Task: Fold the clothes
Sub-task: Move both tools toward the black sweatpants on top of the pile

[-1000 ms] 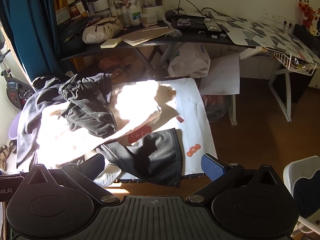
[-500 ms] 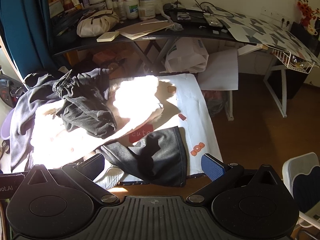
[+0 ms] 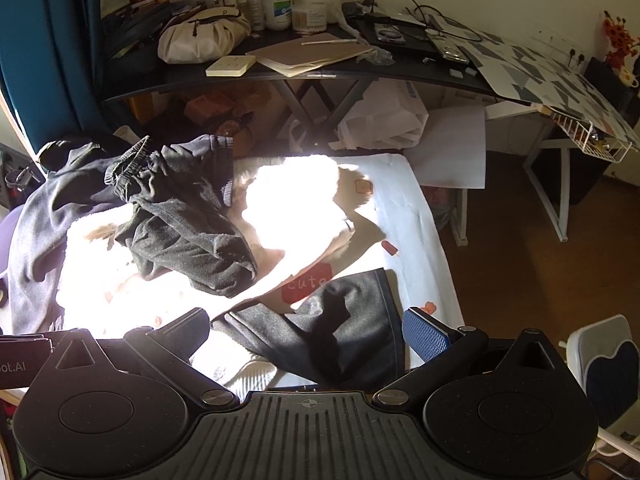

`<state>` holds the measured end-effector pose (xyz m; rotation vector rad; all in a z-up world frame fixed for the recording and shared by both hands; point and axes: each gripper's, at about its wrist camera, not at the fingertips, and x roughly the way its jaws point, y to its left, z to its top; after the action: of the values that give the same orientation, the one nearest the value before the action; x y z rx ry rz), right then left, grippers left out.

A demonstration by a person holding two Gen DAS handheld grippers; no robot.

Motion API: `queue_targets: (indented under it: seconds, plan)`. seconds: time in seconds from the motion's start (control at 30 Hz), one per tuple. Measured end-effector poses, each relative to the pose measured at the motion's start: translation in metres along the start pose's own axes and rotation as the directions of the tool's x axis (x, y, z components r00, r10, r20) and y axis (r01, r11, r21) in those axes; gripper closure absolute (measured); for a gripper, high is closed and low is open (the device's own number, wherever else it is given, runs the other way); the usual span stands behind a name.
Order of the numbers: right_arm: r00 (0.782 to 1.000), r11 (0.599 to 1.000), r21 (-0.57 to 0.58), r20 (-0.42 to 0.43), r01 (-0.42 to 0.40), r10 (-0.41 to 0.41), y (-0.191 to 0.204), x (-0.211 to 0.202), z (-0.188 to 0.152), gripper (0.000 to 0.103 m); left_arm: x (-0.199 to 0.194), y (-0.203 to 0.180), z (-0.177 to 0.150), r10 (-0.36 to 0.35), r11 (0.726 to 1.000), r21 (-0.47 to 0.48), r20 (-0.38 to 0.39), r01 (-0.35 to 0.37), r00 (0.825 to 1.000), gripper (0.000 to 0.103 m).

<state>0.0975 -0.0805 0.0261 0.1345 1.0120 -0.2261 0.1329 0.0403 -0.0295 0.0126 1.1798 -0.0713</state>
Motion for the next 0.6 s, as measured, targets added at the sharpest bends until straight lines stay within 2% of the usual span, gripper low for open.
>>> queue_targets:
  seconds: [0.2, 0.47, 0.53, 0.6]
  plan:
    - [1.000, 0.999, -0.053, -0.024, 0.006, -0.007, 0.041, 0.015, 0.012, 0.001, 0.017, 0.030, 0.018, -0.012, 1.000, -0.006, -0.037, 0.012, 0.999, 0.001]
    - [0.999, 1.000, -0.011, -0.038, 0.029, -0.029, 0.064, 0.025, 0.023, 0.001, 0.033, 0.051, 0.037, -0.043, 0.999, 0.023, -0.063, 0.045, 0.997, 0.001]
    - [0.999, 0.999, 0.016, -0.041, 0.034, -0.034, 0.064, 0.030, 0.026, 0.001, 0.036, 0.059, 0.042, -0.049, 0.999, 0.005, -0.047, 0.050, 0.998, 0.001]
    - [0.998, 0.998, 0.043, -0.044, 0.040, -0.038, 0.063, 0.035, 0.028, 0.001, 0.033, 0.076, 0.049, -0.053, 0.996, -0.069, 0.009, 0.054, 0.999, 0.001]
